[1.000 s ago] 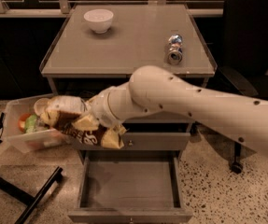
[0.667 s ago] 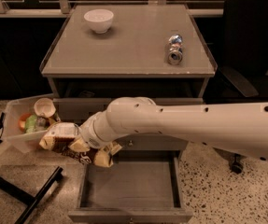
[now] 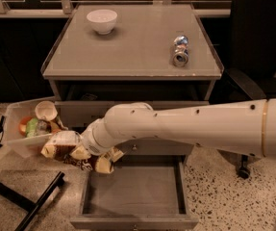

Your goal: Place brown chip bag into bottom drawer

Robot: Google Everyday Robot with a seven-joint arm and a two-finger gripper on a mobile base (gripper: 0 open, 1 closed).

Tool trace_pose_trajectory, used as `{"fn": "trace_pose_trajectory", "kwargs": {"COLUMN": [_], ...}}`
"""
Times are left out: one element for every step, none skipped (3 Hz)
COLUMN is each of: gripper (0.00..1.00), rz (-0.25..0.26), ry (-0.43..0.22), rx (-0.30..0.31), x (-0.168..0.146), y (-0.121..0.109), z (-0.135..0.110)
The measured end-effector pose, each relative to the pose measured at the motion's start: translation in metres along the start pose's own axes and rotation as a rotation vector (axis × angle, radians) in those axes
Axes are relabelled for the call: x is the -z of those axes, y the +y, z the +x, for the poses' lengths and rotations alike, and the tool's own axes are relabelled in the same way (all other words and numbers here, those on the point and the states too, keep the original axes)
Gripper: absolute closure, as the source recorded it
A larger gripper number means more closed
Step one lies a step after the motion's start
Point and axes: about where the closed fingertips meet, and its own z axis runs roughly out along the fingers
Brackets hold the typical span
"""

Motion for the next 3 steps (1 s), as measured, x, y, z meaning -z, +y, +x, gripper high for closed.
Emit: {"fn": "trace_pose_trajectory", "kwargs": {"gripper": [1.0, 1.0, 1.0], "rz": [-0.025, -0.058, -0.093], "ry": [0.091, 0.18, 0.294], "rx": [-0.015, -0.025, -0.033], "x": [-0.063, -0.133, -0.201], "y": [-0.002, 0.004, 0.009], "z": [0.055, 0.131, 0.202]}}
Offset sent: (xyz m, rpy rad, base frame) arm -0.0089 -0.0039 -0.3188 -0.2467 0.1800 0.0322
